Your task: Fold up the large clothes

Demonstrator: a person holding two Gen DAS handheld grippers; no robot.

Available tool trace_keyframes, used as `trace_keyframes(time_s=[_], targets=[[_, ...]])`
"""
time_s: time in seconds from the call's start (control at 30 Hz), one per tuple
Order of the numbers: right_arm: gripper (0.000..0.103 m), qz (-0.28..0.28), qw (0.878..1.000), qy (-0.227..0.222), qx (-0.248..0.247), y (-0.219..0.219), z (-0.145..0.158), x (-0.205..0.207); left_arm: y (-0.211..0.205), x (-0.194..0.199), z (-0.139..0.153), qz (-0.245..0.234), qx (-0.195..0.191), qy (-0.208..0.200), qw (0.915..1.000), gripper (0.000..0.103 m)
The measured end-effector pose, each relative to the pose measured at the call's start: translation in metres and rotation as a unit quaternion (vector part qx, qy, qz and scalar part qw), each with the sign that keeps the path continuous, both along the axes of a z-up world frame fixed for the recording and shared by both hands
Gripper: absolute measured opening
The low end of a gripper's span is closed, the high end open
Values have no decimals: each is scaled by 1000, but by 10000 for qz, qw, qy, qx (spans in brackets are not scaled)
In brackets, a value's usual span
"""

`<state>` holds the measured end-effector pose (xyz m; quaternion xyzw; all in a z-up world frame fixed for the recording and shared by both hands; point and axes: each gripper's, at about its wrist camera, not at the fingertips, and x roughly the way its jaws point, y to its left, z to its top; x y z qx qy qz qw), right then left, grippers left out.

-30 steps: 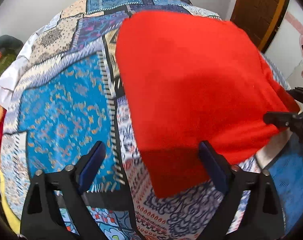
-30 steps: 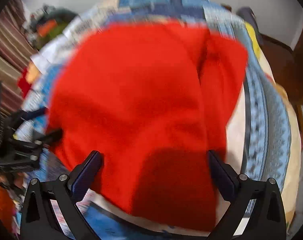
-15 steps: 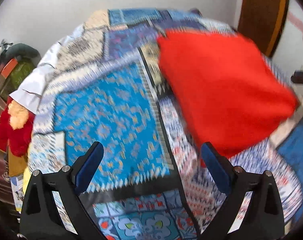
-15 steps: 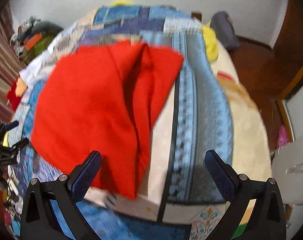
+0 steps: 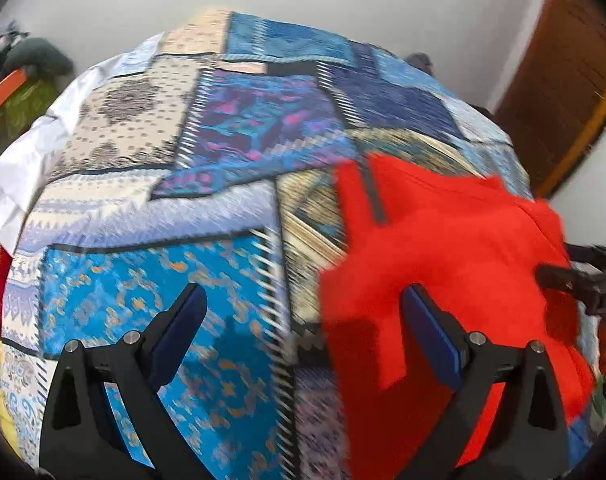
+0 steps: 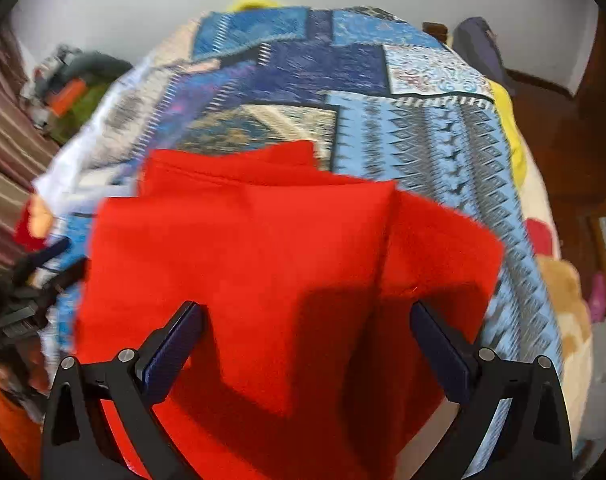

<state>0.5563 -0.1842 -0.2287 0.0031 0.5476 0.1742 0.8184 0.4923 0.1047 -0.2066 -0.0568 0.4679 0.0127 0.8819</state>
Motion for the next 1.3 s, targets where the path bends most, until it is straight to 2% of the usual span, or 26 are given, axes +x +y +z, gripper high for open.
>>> trace_keyframes(time_s=[0.13,0.23,0.37,0.47,0.53,0.6,0.7,0.83,0.9,1.03,1.17,1.2,1.23,1.27,1.3], targets=[[103,-141,9990,-317,-298,-28,5,8,28,5,4,547,747,-33,9957,99],[103,-388,9972,-514,-373,-56,20,5,43,-7,12,561,720,-61,9958,99],[103,-460,9979,-444,110,-85,36,-12,40,-36,23,307,260,-175,9990,99],[103,-365,9971,-97,655,-92,32,-27,25,-56,19,-45,-173,-97,9998,99],[103,-268,9947,207,967,-90,20,-39,12,-64,10,-330,-590,96,9977,99],[103,-151,9915,521,1181,-85,4,-48,2,-68,-4,-484,-1090,322,9923,99],[103,-11,9910,720,1130,-71,-14,-57,0,-64,-22,-409,-1785,467,9820,100],[103,199,9918,584,1122,-54,-19,-56,12,-45,-39,-319,-2780,646,9579,101],[103,303,9882,728,1312,-44,-24,-49,10,-34,-43,-362,-2948,706,9522,101],[103,365,9843,812,1523,-27,-32,-36,-5,-13,-50,-527,-3020,839,9481,101],[102,481,9782,926,1797,-9,-38,-27,-25,3,-64,-738,-3233,1202,9357,101],[101,507,9780,911,1805,-4,-39,-26,-29,5,-65,-726,-3184,1224,9372,101],[98,543,9783,891,1788,2,-40,-25,-32,6,-63,-748,-3126,1198,9393,96],[90,574,9787,859,1774,8,-41,-24,-35,6,-61,-775,-3058,1155,9419,91],[86,578,9789,847,1769,11,-41,-24,-36,5,-57,-776,-2978,1105,9450,83]])
